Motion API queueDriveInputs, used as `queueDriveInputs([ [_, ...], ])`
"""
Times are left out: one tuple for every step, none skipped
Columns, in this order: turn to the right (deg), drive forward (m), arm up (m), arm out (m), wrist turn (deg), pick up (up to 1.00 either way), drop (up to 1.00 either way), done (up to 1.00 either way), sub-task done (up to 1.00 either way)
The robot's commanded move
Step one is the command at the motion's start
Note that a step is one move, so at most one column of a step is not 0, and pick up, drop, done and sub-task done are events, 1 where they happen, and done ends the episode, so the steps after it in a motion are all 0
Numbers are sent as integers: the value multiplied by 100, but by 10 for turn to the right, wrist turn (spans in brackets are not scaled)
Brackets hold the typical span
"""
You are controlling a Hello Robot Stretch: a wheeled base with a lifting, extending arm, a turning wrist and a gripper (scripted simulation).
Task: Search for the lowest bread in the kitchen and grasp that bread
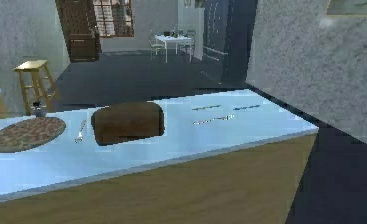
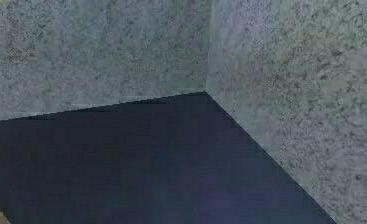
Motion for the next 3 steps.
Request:
queueDriveInputs([
  [450, 0, 0, 0, 0, 0, 0, 0, 0],
  [240, 0, 0, 0, 0, 0, 0, 0, 0],
  [0, 100, 0, 0, 0, 0, 0, 0, 0],
])
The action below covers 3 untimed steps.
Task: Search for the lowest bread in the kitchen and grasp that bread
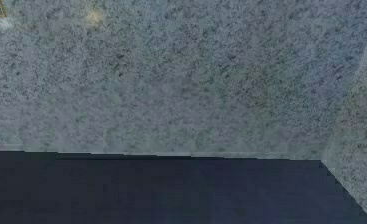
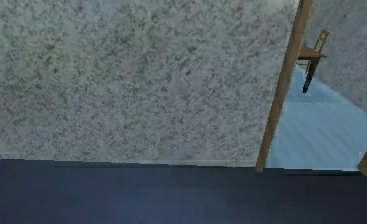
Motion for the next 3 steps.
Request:
queueDriveInputs([
  [90, 0, 0, 0, 0, 0, 0, 0, 0],
  [0, 25, 0, 0, 0, 0, 0, 0, 0],
  [-300, 0, 0, 0, 0, 0, 0, 0, 0],
])
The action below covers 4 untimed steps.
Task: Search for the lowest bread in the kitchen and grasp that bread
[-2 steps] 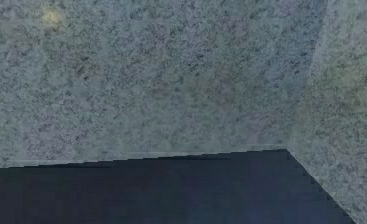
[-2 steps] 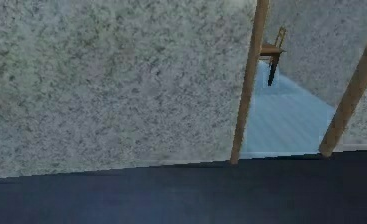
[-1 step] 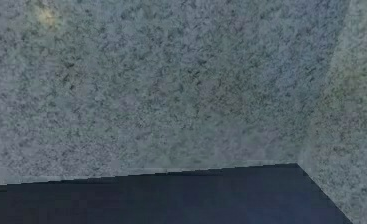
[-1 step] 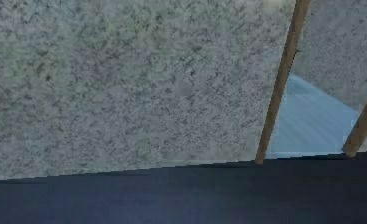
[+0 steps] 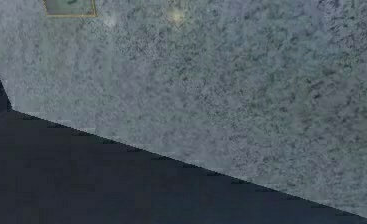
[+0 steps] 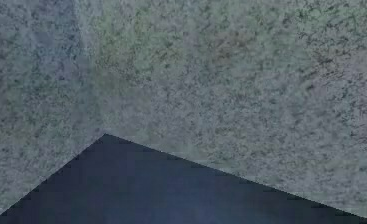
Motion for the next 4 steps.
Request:
queueDriveInputs([
  [0, 60, 0, 0, 0, 0, 0, 0, 0],
  [-450, 0, 0, 0, 0, 0, 0, 0, 0],
  [-180, 0, 0, 0, 0, 0, 0, 0, 0],
  [0, 100, 0, 0, 0, 0, 0, 0, 0],
])
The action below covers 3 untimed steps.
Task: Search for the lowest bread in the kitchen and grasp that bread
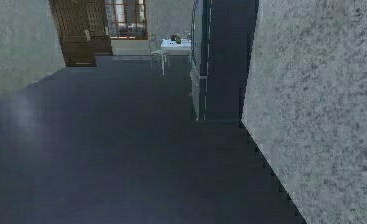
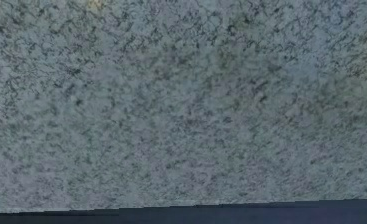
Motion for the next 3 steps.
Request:
queueDriveInputs([
  [-90, 0, 0, 0, 0, 0, 0, 0, 0],
  [0, 20, 0, 0, 0, 0, 0, 0, 0],
  [-30, 0, 0, 0, 0, 0, 0, 0, 0],
])
